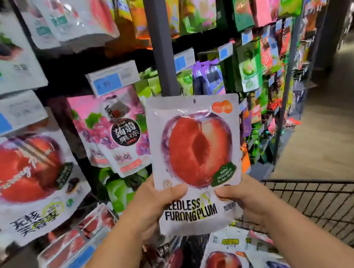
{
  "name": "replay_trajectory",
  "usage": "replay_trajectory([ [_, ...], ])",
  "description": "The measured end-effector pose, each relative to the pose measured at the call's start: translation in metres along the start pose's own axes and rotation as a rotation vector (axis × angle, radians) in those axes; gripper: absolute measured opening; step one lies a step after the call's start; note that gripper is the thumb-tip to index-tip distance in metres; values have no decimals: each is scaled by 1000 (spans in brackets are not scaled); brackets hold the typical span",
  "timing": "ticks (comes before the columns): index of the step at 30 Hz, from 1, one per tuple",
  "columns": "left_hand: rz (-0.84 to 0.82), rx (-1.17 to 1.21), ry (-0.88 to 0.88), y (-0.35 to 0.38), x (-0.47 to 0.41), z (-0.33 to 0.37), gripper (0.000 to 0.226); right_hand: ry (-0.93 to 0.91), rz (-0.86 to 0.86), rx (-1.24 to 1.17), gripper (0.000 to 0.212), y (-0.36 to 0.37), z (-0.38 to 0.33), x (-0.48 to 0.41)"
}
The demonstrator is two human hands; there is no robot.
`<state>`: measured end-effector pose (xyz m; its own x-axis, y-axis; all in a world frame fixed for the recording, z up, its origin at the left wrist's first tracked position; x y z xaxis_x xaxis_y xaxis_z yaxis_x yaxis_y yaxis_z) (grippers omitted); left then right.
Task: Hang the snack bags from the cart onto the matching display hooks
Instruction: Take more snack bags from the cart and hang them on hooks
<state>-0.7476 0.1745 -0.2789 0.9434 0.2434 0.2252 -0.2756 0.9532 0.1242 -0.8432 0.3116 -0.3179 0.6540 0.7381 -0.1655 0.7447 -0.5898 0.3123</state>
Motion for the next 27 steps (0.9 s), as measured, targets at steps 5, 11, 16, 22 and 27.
replay_trajectory([
  [5,113,-7,103,-29,42,33,55,-121,-104,119,49,56,-34,-16],
  [11,261,-32,186,-81,93,48,69,-77,-228,131,57,120,-21,-34],
  [16,522,-82,191,-136,142,40,53,-50,-355,189,58,177,-3,-45],
  [22,599,29,156,-174,181,13,68,-12,-416,138,95,229,33,-59],
  [27,471,193,220,-186,195,-1,79,133,-652,287,94,248,74,-36],
])
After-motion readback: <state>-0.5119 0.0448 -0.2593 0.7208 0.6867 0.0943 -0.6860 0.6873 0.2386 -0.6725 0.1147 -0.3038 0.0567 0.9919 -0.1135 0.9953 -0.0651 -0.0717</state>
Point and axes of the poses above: each hand's wrist, its own x-axis away from the middle knuckle, its own y-axis out of the palm, z = x × y, the point moved 9 cm from there along -x, towards the middle knuckle, and after that the axes turned 10 degrees about -y, right-handed, at the moved point
